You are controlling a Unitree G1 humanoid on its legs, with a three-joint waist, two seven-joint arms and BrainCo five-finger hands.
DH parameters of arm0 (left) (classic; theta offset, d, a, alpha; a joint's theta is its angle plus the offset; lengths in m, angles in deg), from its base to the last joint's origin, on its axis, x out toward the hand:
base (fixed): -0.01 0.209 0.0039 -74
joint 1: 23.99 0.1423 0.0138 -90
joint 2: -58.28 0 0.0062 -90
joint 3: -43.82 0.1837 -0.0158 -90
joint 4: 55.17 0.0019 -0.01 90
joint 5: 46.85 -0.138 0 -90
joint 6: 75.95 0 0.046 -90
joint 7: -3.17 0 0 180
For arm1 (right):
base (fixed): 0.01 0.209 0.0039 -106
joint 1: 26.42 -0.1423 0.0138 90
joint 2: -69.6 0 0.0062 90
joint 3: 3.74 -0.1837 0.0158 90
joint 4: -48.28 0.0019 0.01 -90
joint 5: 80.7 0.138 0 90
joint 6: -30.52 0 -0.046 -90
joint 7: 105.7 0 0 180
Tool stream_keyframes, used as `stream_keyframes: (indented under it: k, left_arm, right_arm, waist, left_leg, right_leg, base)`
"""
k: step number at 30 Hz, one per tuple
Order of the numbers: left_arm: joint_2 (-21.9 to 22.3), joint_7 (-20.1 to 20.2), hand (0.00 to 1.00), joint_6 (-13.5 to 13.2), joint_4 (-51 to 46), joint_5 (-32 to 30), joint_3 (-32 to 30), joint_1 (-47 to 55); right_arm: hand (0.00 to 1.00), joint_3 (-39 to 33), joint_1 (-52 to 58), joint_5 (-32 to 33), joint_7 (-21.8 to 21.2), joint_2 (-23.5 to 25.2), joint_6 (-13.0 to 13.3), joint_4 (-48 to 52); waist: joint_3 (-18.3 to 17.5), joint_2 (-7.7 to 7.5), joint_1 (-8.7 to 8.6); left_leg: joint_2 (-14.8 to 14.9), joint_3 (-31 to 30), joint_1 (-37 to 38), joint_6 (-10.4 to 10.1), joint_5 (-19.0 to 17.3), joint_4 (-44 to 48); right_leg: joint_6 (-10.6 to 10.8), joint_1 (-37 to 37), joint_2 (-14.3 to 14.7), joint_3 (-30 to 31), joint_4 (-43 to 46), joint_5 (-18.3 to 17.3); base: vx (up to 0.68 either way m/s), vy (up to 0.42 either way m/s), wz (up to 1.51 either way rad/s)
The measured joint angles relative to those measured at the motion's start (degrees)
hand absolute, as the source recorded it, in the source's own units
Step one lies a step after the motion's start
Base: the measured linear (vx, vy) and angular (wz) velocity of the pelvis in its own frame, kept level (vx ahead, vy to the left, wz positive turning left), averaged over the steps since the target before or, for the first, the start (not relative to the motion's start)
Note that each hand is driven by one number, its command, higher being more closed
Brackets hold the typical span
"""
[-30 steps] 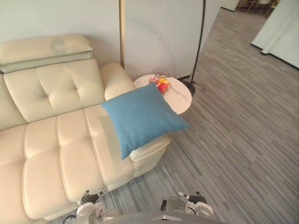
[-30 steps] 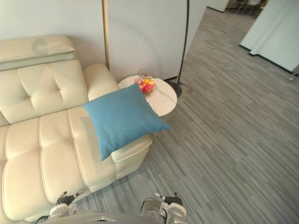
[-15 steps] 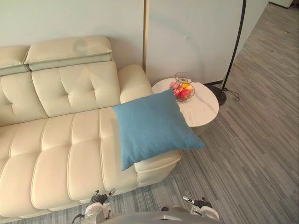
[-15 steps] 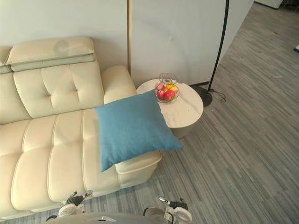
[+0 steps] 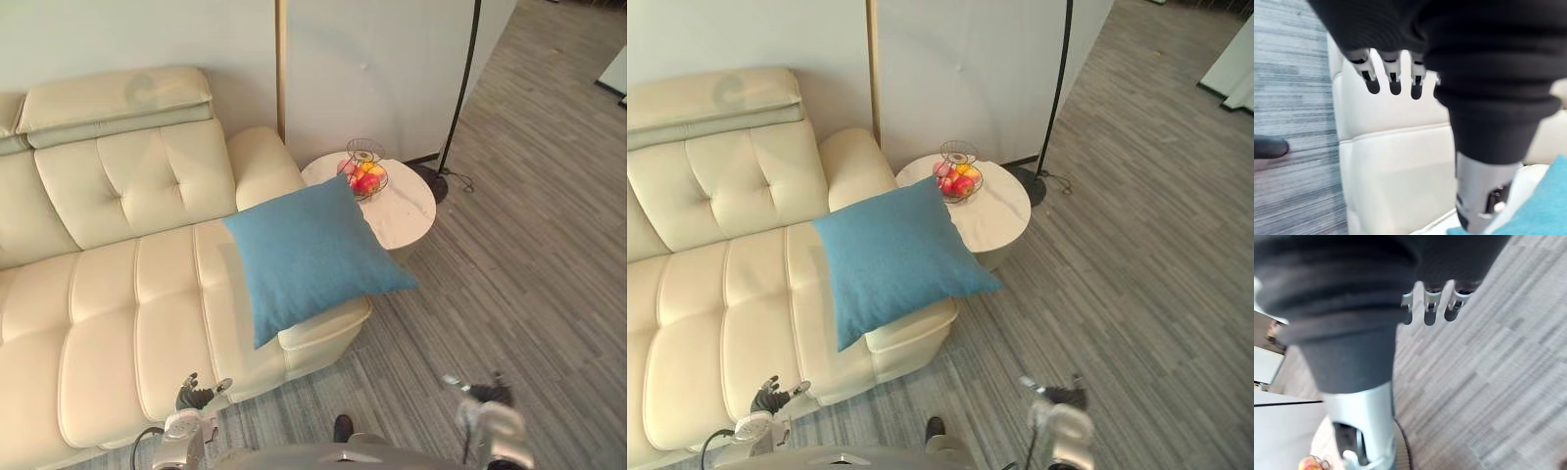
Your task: Pick up cushions and gather them together orderly.
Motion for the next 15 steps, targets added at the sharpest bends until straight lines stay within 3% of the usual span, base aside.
stream_keyframes:
  k: [2, 6, 11, 15]
  left_arm:
    - [-0.6, -0.1, 0.0, -0.2, -2.5, 0.3, -0.5, -0.1]
    - [-2.4, -0.2, 0.0, -0.8, -7.5, 2.7, -0.9, -1.5]
    - [-3.3, -0.8, 0.0, -1.4, -10.4, 4.5, -0.9, -2.5]
    - [-3.1, -1.6, 0.0, -1.4, -12.6, 5.2, 0.9, -4.1]
  right_arm:
    - [0.0, -0.1, -1.7, -1.0, 0.0, -3.0, 0.0, 1.8]
    - [0.0, 1.4, -8.0, -1.0, -0.1, -7.8, 0.2, 2.3]
    - [0.0, 7.7, -13.7, -0.9, -0.9, -11.5, 0.2, 2.4]
    - [0.0, 13.4, -21.4, -0.9, -1.1, -14.6, 0.4, 4.3]
  waist:
    - [-0.5, 0.85, -0.41]
    - [-0.5, 0.72, -0.87]
    - [0.2, -0.33, -0.94]
    - [1.7, 0.29, -1.24]
  left_leg:
    - [0.1, 0.0, 0.1, 0.0, 0.0, -0.2]
    - [0.1, 0.6, 0.8, 0.1, 0.2, -0.9]
    - [-0.3, 0.9, -0.3, 0.4, 0.4, -0.8]
    - [-1.5, 0.8, -4.6, 0.9, 1.0, 0.3]
  right_leg:
    - [-0.1, 0.0, 0.2, 0.0, -0.2, 0.1]
    - [-0.2, 0.1, 0.3, 0.2, -0.4, 0.2]
    - [-0.2, -0.2, 0.0, 0.7, -2.2, 1.6]
    - [-0.2, -3.8, -1.1, 1.0, -2.6, 3.1]
  base:
    - [0.04, -0.008, -0.02]
    - [0.0, 0.002, -0.06]
    - [-0.03, 0.015, -0.04]
    - [-0.06, 0.022, 0.0]
